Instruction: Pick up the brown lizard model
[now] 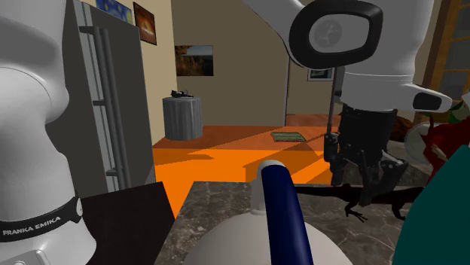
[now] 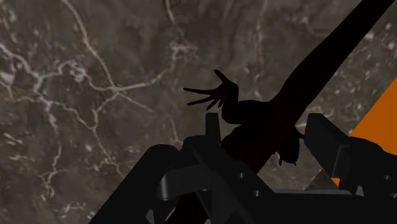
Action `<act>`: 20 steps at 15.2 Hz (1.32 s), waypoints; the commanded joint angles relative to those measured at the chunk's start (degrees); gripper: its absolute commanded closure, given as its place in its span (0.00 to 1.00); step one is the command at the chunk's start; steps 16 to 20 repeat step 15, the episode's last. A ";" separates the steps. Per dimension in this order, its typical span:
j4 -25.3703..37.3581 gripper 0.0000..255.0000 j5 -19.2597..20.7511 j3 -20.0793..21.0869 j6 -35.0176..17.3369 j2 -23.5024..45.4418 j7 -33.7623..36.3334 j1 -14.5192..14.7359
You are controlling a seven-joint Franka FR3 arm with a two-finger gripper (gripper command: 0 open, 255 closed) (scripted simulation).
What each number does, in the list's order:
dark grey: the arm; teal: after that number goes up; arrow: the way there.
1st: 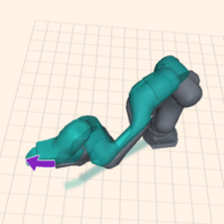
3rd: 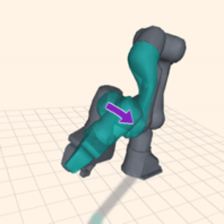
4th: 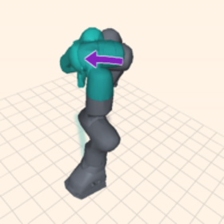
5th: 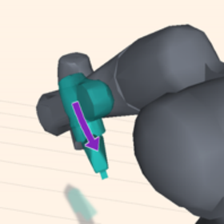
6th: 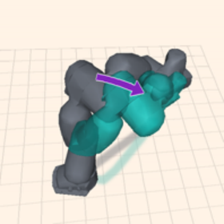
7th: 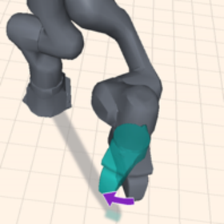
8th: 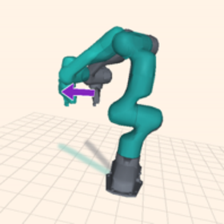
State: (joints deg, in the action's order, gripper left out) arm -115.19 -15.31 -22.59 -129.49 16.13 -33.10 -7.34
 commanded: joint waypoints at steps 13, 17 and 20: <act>4.27 1.00 3.79 -1.14 8.97 -5.43 3.16 0.77; 4.32 1.00 3.82 -1.14 9.08 -5.48 3.19 0.77; 4.32 1.00 3.82 -1.14 9.08 -5.48 3.19 0.77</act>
